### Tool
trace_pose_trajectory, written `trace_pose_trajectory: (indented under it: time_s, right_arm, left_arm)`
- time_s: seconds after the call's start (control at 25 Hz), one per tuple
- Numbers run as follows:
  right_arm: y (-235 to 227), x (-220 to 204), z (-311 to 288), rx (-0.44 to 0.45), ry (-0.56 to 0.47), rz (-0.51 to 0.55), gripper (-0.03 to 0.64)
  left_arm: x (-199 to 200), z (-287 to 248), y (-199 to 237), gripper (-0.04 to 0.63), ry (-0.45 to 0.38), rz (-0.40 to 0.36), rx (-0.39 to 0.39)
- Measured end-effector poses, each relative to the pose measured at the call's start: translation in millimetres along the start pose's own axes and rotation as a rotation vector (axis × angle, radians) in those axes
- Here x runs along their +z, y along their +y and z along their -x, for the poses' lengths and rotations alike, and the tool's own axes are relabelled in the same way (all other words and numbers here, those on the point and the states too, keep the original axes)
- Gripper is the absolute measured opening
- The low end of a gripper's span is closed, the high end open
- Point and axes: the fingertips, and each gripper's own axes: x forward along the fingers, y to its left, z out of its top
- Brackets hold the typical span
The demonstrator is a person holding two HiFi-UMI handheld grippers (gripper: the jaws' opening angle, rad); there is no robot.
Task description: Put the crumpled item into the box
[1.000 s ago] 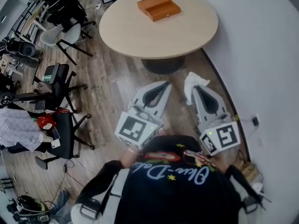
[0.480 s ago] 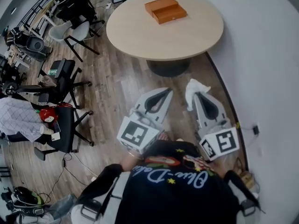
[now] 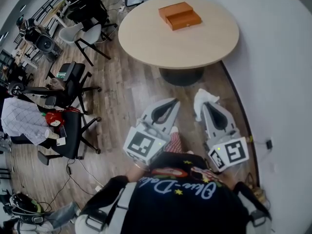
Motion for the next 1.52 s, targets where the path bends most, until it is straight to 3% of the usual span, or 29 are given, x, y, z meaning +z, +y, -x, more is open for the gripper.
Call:
trace_pose_trajectory:
  time_s: [0.6, 1.52]
  right_arm:
    - [-31.2, 8.6, -57.4, -0.035, 0.006, 0.045, 0.006]
    - [-81.8, 13.2, -171.2, -0.049, 0.043, 0.066, 0.006]
  left_arm:
    - [6.0, -45.5, 50.8, -0.008, -0.055, 0.007, -0.037]
    - [0.1, -123.1, 152.1, -0.008, -0.053, 0.024, -0.062]
